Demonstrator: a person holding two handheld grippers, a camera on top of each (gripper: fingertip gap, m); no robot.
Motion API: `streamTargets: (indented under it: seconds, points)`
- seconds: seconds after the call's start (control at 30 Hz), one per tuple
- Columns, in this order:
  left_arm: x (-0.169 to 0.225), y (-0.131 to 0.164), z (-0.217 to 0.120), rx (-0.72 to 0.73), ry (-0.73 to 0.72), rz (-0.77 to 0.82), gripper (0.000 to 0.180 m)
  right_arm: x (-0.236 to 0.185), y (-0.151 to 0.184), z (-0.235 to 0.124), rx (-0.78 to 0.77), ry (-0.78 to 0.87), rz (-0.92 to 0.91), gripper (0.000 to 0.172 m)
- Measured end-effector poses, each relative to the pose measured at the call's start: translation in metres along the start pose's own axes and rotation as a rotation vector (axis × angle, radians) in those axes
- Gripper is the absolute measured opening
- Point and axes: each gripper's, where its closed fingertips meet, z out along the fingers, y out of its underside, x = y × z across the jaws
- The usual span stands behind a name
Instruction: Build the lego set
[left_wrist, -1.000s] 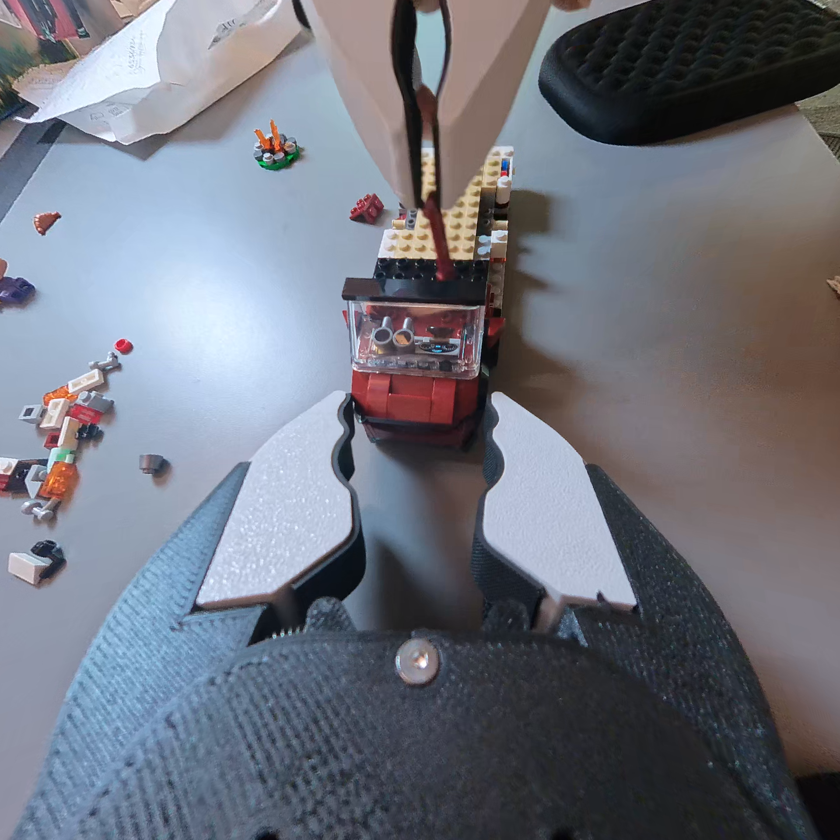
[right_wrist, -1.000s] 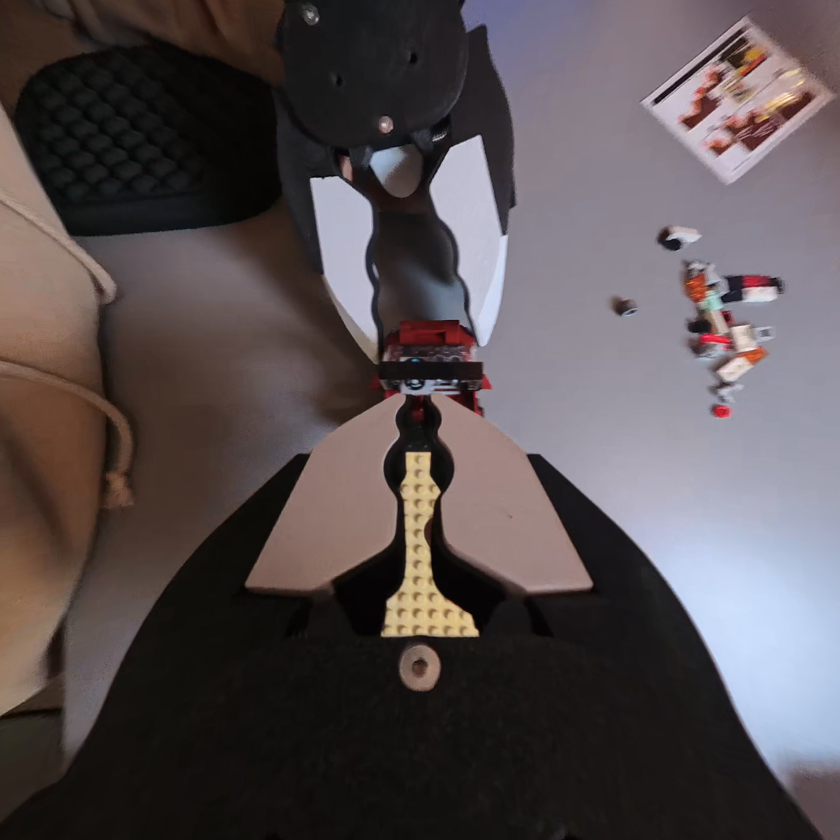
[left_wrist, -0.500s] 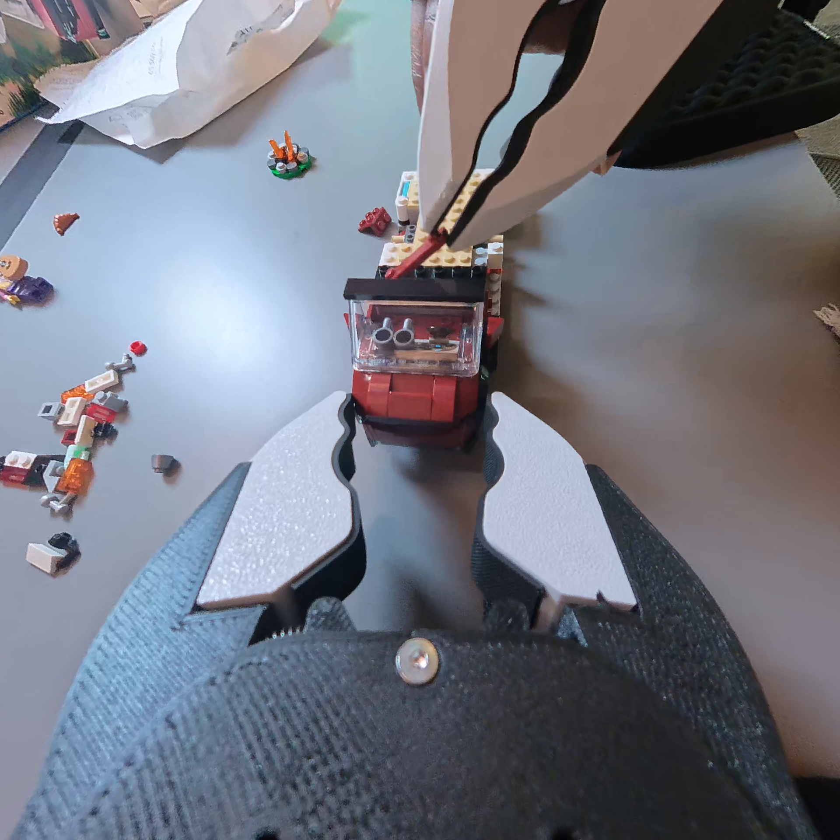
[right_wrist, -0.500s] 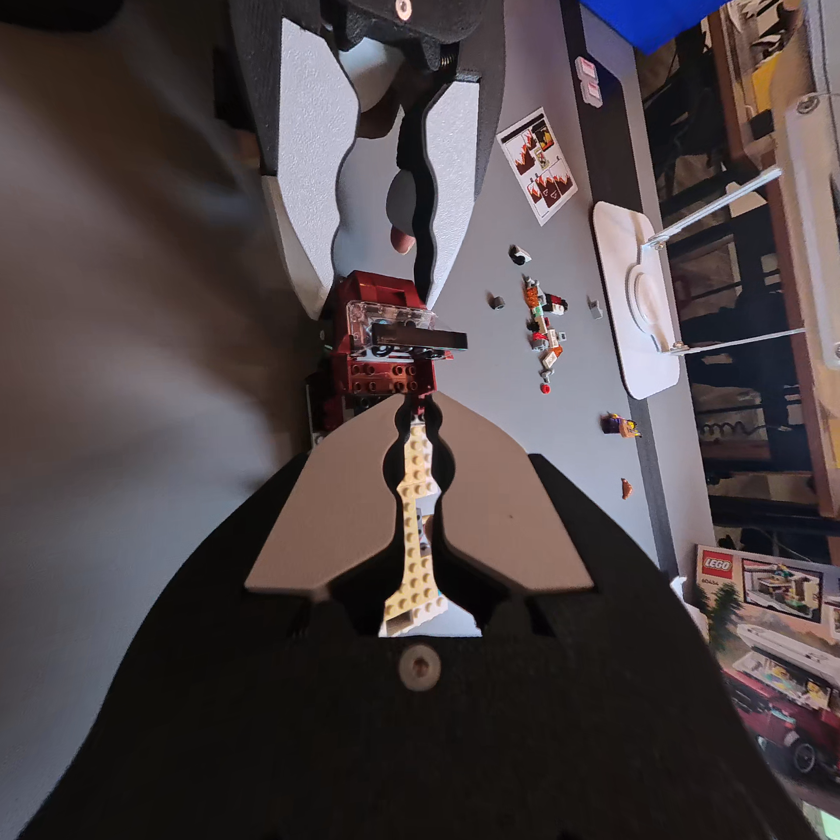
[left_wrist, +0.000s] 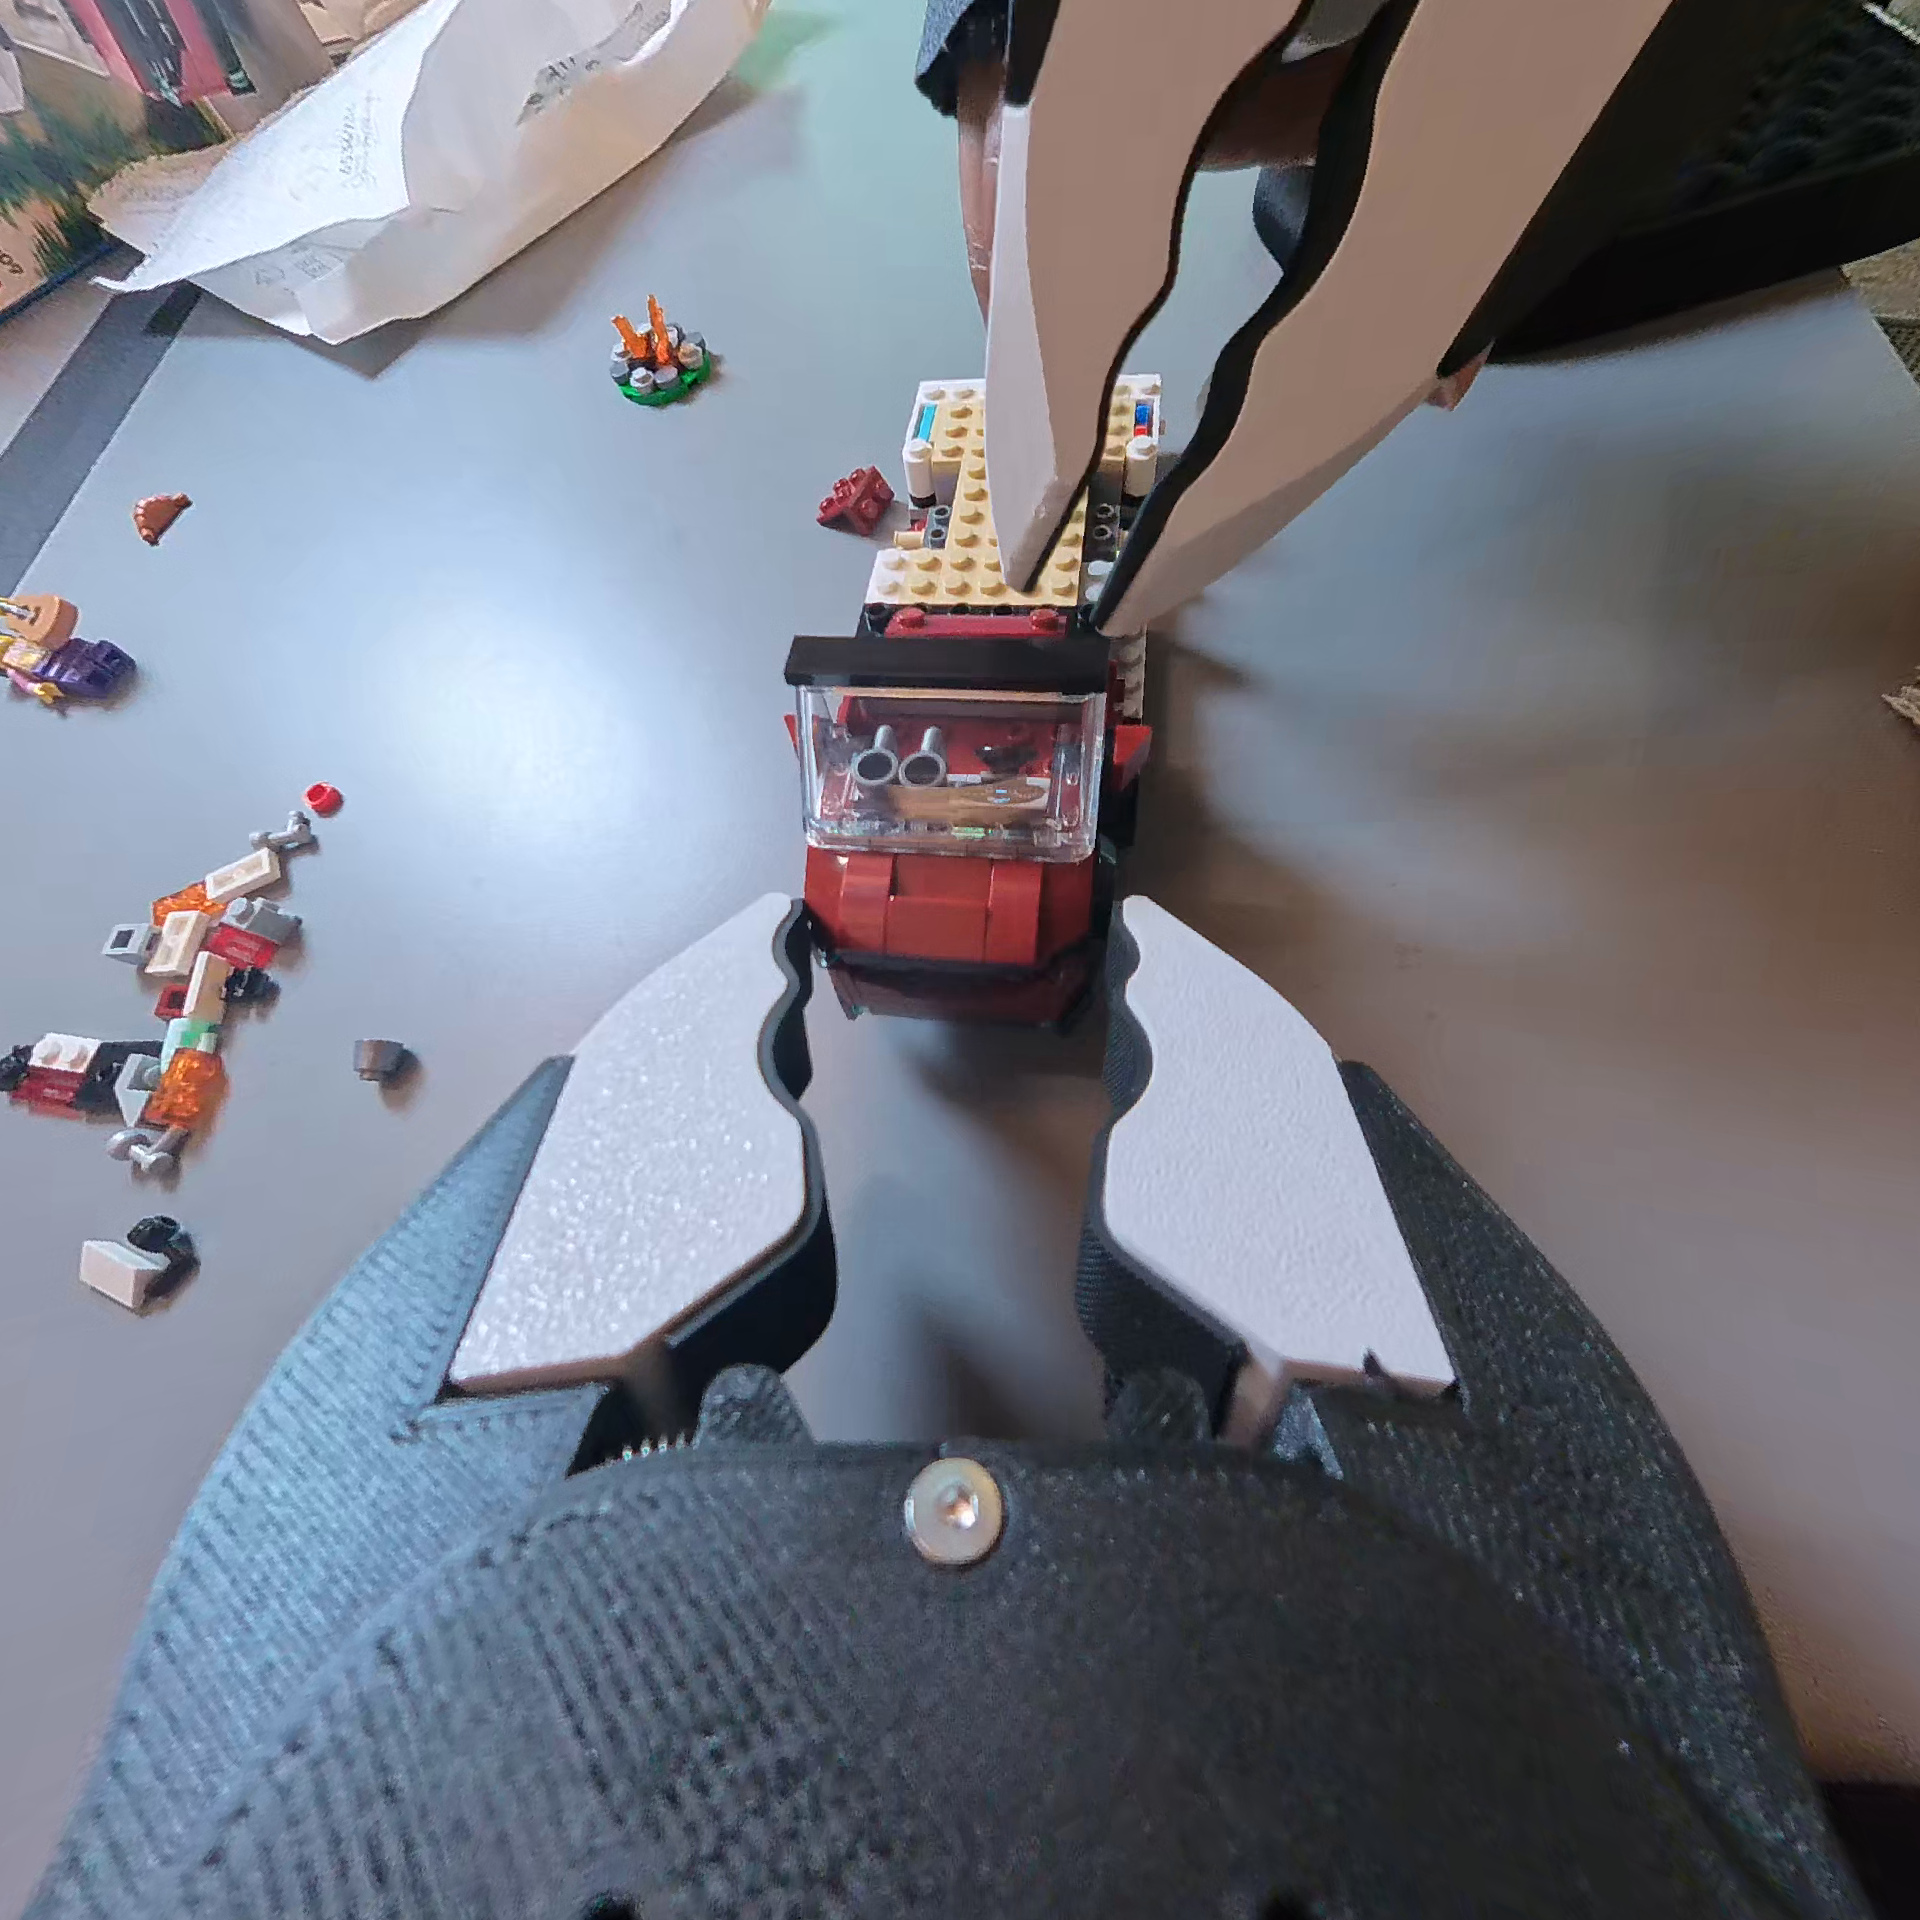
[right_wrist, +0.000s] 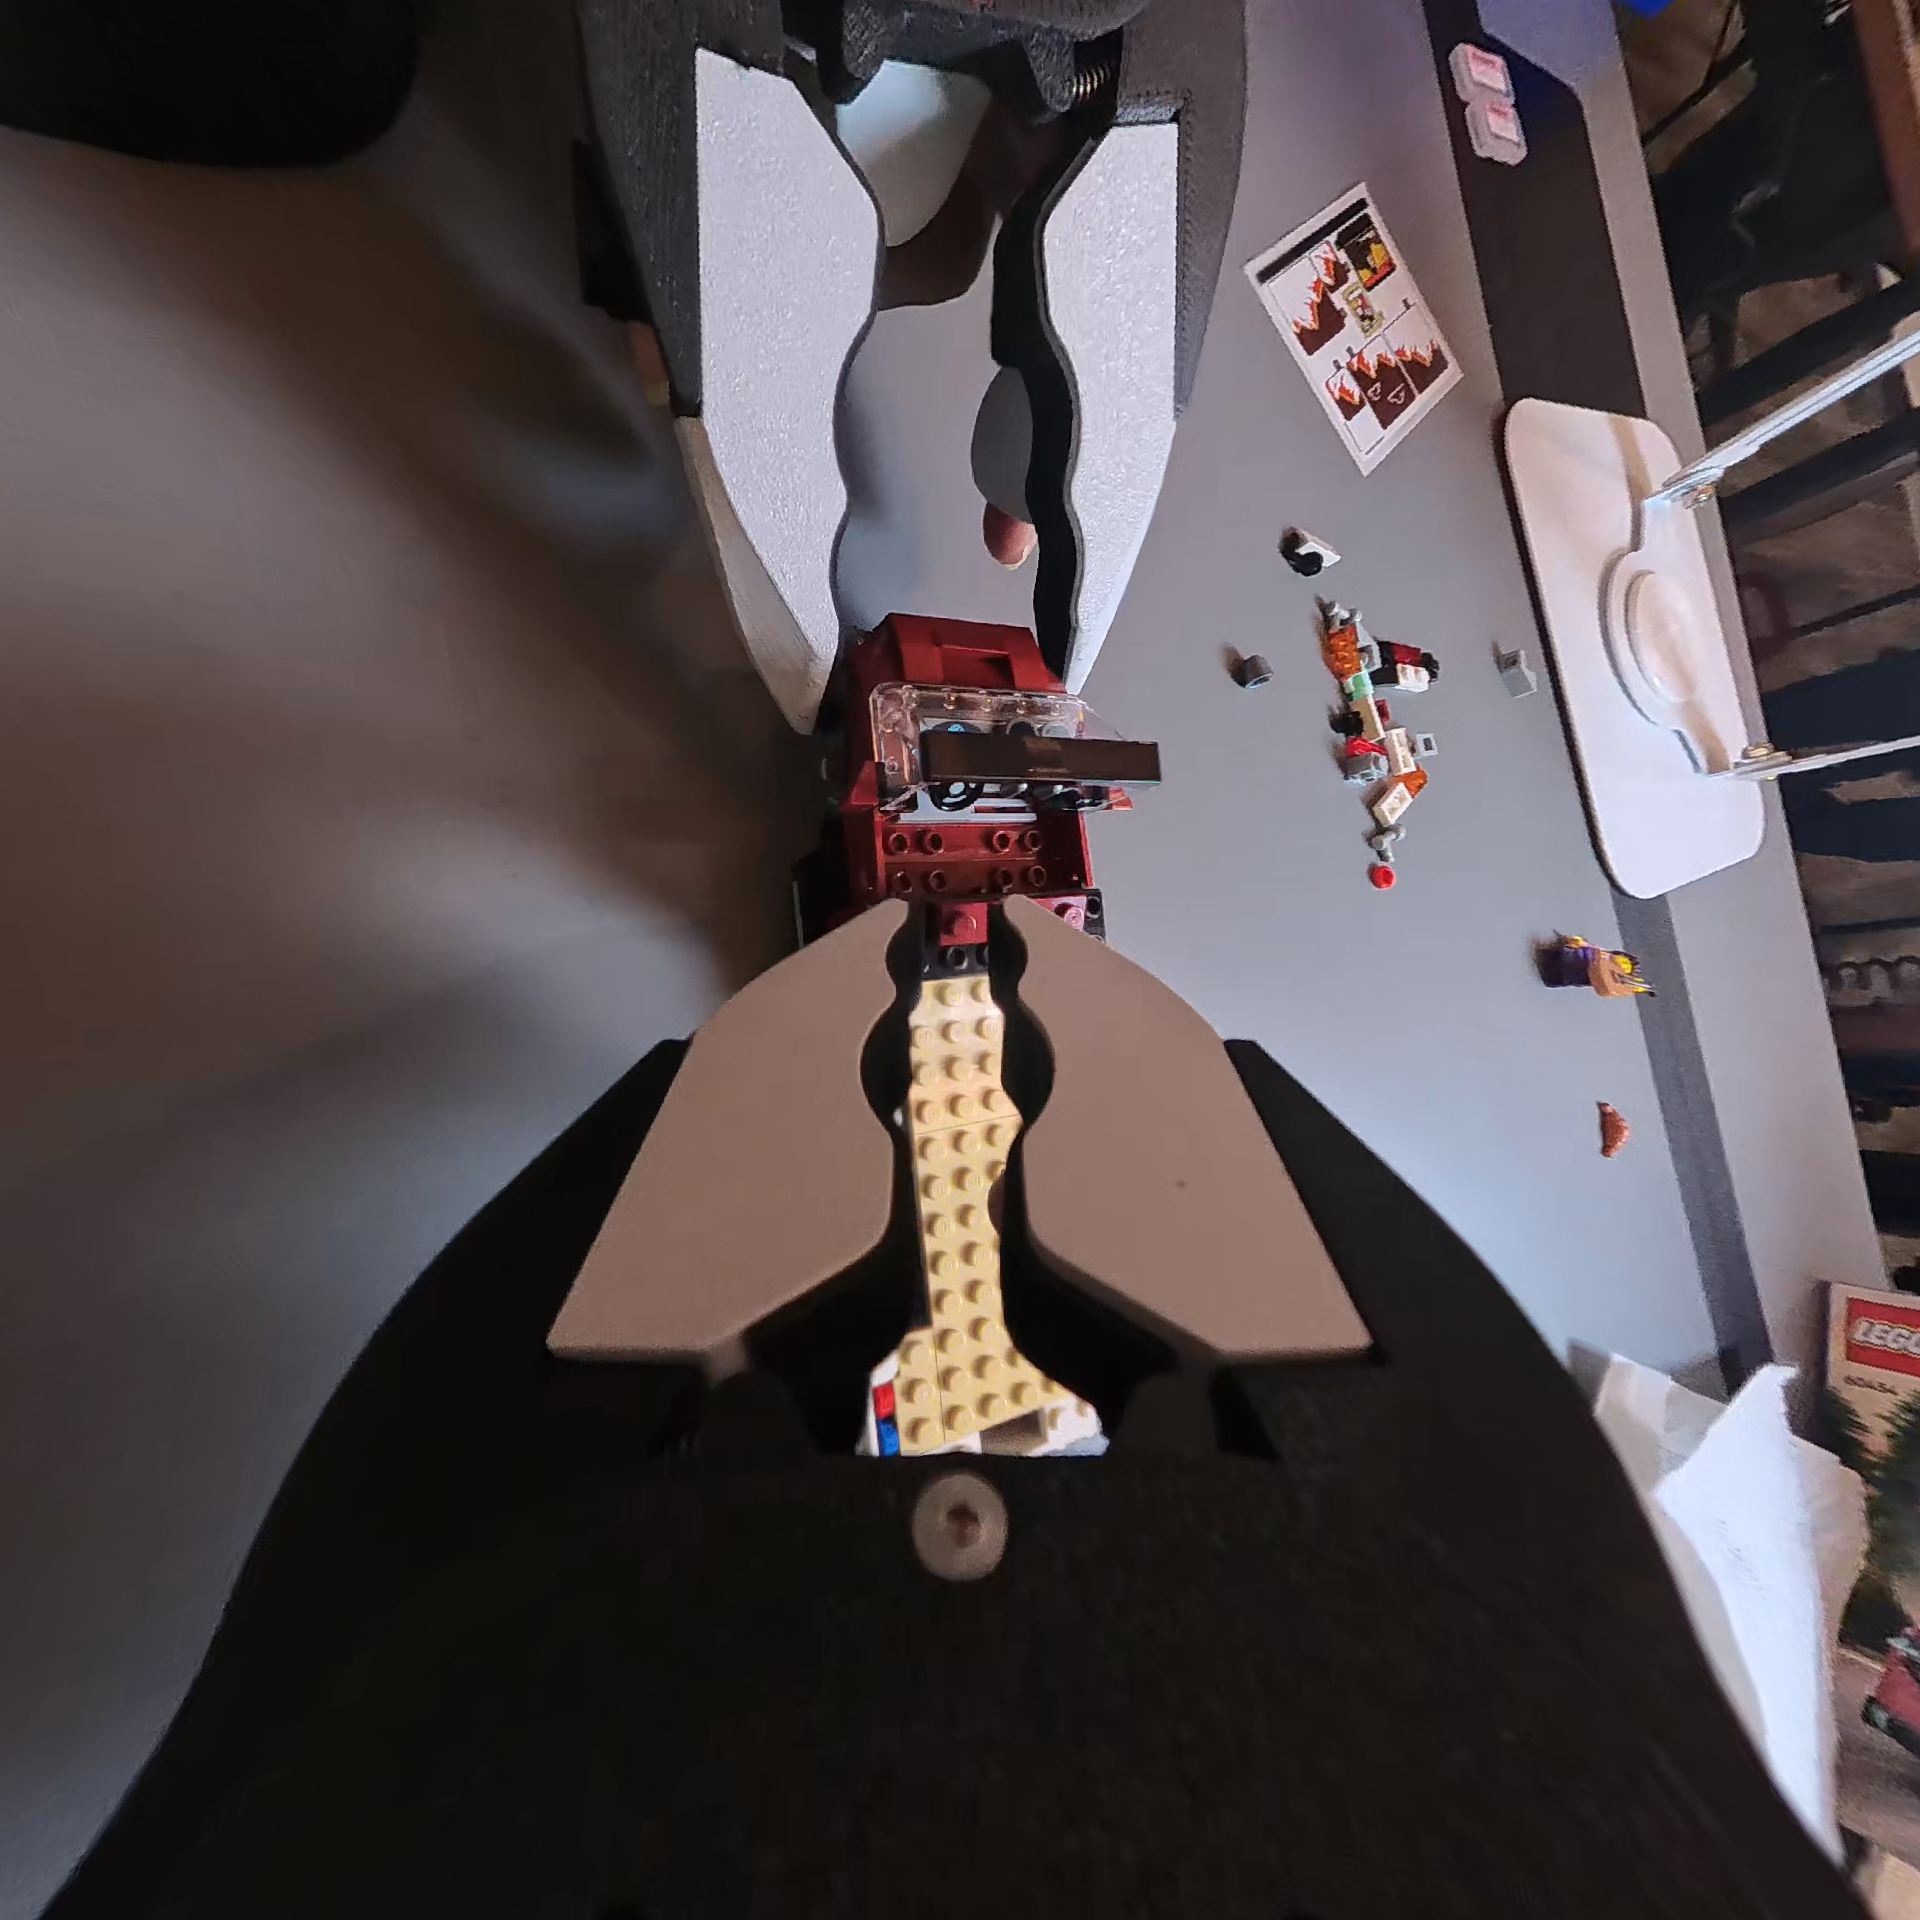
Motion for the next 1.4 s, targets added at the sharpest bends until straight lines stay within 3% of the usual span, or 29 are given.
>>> streamTargets:
  seconds: [0.13,0.3,0.77,1.4]
  points:
    - [0.0,0.002,0.001,-0.005,0.002,-0.001,0.054,0.007,-0.007,-0.006,0.074,-0.083,0.173,0.011]
    - [0.001,0.004,0.003,-0.016,0.005,0.007,0.054,0.014,0.0,0.0,0.059,-0.233,0.335,0.001]
    - [0.002,0.007,0.004,-0.015,0.02,-0.008,0.054,0.006,0.007,0.013,-0.135,-0.365,0.315,0.0]
    - [0.002,0.007,0.005,-0.001,0.018,-0.014,0.054,0.005,0.009,0.013,-0.32,-0.412,0.317,0.0]
